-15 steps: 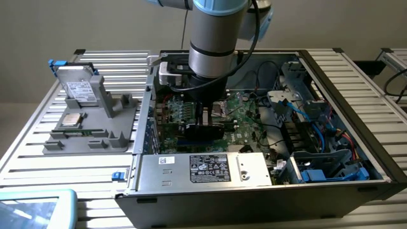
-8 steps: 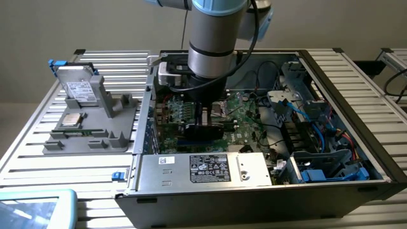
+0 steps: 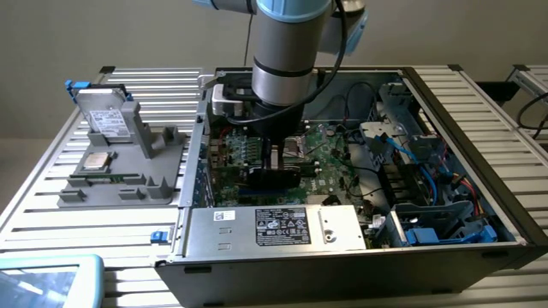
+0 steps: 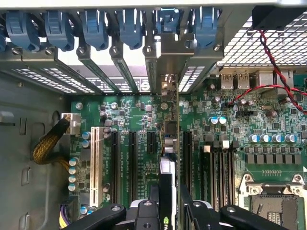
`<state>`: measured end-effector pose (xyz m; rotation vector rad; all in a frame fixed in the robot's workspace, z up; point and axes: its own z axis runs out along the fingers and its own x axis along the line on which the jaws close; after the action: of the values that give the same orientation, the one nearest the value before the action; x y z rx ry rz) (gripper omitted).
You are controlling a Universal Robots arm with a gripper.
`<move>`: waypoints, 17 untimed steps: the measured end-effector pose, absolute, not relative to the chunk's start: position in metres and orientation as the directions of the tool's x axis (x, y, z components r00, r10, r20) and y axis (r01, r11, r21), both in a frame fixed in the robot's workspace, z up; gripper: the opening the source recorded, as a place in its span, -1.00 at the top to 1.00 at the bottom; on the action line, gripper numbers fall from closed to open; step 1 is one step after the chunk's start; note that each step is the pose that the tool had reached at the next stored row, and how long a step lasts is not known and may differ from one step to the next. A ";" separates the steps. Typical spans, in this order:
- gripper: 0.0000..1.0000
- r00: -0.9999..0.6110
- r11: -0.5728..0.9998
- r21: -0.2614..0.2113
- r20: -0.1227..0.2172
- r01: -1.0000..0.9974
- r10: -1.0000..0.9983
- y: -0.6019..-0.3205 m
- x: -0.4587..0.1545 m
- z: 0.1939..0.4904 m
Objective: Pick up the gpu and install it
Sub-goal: 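Insert the gpu into the slot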
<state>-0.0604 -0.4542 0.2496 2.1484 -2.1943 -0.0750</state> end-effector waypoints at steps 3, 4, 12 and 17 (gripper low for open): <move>0.47 -0.020 0.022 0.084 0.016 -0.996 -1.000 -0.454 -0.060 0.249; 0.47 -0.021 0.022 0.083 0.015 -0.996 -1.000 -0.454 -0.061 0.249; 0.47 -0.024 0.025 0.084 0.015 -0.996 -1.000 -0.455 -0.060 0.249; 0.47 -0.024 0.025 0.084 0.016 -0.996 -1.000 -0.455 -0.061 0.249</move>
<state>-0.0608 -0.4551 0.2486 2.1448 -2.1981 -0.0754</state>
